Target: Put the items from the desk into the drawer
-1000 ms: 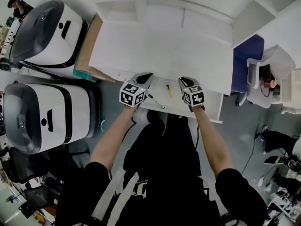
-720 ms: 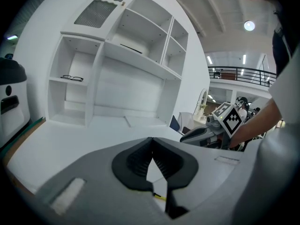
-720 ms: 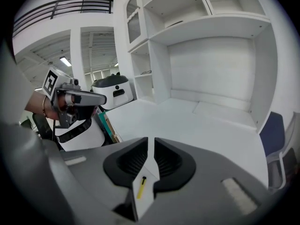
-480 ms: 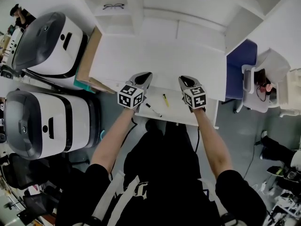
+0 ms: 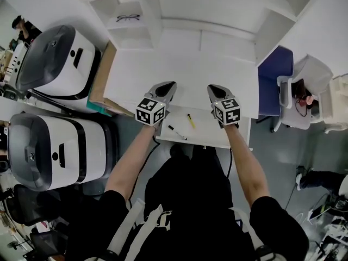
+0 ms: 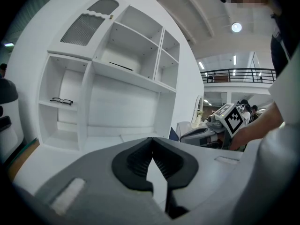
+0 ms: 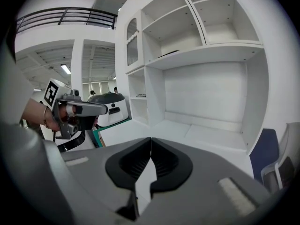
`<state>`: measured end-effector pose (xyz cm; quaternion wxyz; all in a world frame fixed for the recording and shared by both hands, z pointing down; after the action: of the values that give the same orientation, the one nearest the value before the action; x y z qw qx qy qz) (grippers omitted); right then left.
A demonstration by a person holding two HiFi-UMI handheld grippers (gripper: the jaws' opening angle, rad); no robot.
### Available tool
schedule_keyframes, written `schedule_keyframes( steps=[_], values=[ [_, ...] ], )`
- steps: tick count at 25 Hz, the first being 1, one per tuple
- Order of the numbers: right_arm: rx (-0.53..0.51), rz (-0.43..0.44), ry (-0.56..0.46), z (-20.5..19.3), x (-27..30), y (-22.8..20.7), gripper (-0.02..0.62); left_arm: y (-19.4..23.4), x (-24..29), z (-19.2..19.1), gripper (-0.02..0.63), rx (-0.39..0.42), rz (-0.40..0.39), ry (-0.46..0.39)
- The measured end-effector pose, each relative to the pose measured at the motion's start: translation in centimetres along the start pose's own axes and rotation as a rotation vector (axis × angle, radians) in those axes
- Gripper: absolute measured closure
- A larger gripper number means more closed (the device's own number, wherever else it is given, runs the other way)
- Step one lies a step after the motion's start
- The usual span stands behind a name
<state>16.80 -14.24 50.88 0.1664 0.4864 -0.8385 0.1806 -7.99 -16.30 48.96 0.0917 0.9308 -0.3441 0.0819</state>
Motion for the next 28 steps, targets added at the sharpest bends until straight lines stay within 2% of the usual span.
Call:
schedule_keyframes(
  steps=[13, 28],
  values=[
    [0.021, -0.024, -0.093, 2.9, -0.8, 0.2, 0.592, 0.0, 0.0, 2.1, 0.606, 0.028, -0.014, -0.009],
    [0.032, -0.012, -0.111, 3.3, -1.2, 0.1, 0.592, 0.2, 0.4, 2.7, 0.606, 0.034, -0.027, -0.012]
  ],
)
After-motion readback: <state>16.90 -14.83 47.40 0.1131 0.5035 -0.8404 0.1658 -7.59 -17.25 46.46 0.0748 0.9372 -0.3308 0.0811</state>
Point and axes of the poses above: the fingertips, and each gripper's own axes: x forward along the fingers, y to its left, z out of its top, the point moved 9 cm from there along -x, backward along the fingers, and after that the axes turned 5 degrees about x, right-handed, at the moved point
